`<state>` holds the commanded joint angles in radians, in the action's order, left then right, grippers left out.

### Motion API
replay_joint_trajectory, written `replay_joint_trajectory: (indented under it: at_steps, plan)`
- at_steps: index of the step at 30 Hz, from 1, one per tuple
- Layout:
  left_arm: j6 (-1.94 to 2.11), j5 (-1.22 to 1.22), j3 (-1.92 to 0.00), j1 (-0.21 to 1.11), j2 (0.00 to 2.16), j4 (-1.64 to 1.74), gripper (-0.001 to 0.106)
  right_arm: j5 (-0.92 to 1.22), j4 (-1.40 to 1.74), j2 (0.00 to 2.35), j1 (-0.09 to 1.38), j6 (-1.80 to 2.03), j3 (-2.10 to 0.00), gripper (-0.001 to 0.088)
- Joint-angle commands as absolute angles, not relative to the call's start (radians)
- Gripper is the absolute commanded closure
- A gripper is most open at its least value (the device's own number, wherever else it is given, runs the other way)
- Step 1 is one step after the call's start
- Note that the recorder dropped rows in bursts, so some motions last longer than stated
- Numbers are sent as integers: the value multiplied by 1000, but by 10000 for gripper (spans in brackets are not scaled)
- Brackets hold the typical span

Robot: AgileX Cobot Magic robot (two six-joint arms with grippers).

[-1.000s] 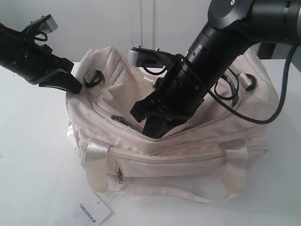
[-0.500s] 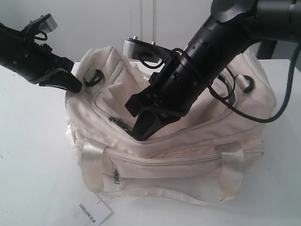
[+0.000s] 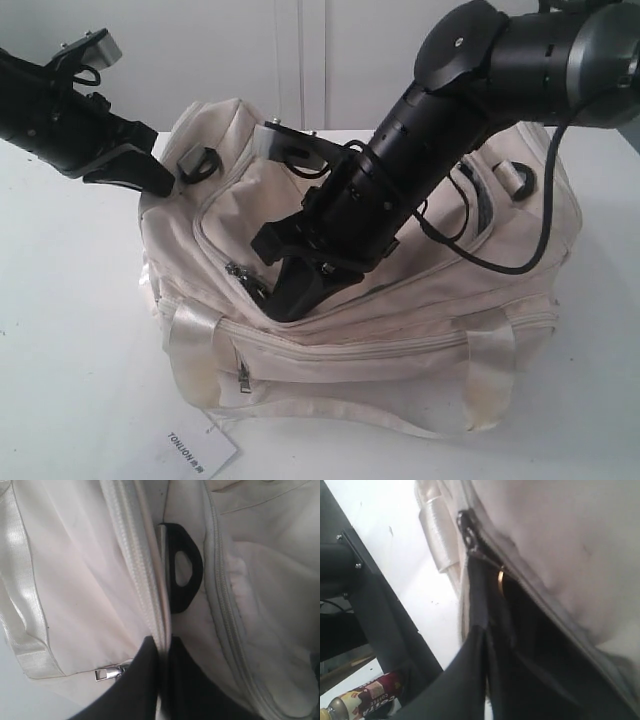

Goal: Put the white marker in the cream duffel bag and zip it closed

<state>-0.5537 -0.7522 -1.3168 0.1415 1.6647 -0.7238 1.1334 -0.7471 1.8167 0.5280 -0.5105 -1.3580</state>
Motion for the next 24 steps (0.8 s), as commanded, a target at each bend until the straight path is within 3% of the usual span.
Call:
replay_joint_trajectory:
  at_steps: [5, 15, 24]
  plan:
    - [-554, -752, -1317, 142, 1665, -724, 1053, 1076, -747, 1831, 528, -482, -1358, 829]
    - [-554, -750, -1317, 142, 1665, -724, 1053, 1048, -797, 1831, 528, -470, -1358, 533]
    - [-554, -748, -1317, 142, 1665, -724, 1053, 1106, -858, 1831, 528, -442, -1358, 482]
